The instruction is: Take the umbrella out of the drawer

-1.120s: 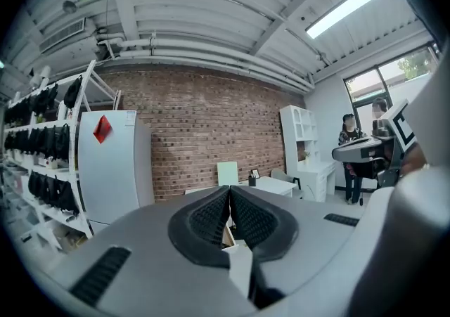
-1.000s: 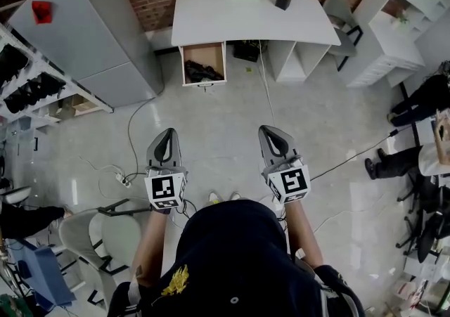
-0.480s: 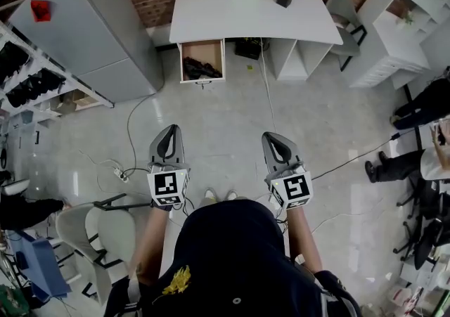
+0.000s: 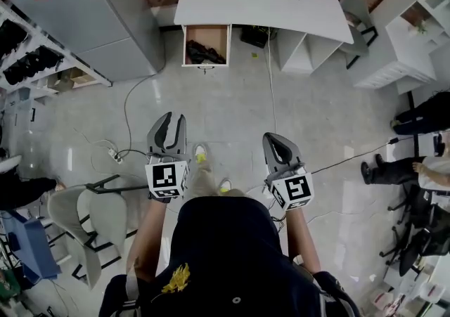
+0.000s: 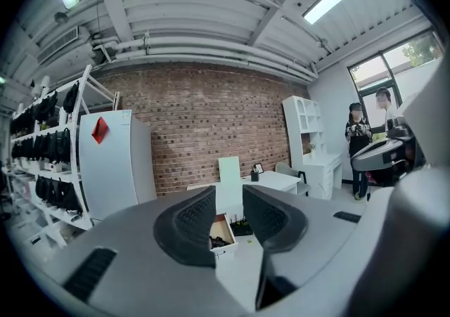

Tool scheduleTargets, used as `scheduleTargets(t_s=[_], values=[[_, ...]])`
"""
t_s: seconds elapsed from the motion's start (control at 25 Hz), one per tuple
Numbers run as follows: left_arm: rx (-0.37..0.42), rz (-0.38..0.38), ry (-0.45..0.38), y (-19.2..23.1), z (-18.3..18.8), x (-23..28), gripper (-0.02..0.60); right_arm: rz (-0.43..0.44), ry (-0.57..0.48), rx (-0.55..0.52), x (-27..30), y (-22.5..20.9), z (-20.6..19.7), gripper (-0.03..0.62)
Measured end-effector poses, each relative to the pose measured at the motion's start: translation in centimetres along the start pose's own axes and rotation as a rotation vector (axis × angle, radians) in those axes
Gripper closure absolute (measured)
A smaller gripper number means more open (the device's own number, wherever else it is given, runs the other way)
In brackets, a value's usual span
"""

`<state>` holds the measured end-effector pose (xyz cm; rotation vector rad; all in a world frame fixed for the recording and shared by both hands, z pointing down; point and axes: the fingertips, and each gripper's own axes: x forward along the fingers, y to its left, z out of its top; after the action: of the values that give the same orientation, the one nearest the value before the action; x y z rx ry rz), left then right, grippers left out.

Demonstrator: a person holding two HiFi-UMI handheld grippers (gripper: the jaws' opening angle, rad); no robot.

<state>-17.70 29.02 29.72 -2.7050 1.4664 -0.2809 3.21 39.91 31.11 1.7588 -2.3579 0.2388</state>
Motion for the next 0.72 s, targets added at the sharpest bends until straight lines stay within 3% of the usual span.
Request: scheduleTargets(t_s=[0.2,0.32,0.72], values=[[0.01,-0.019,0.002,1.4,-0.7,2.9,0.379,-0.027,0.009,0.016,1.6,-0.6,-0.2,0.566],[0.003,-0.039,-0.011,2.5,-0.5,5.2,0.274,-0.061,0.017,0.025,2.9,-1.7,0.0,0.566],[0.019,-0.104,-0.03,8.4,-0.1,13.7,0.253,-0.135,-0.002,0.029,11.0,-3.7,3.9,0.566]])
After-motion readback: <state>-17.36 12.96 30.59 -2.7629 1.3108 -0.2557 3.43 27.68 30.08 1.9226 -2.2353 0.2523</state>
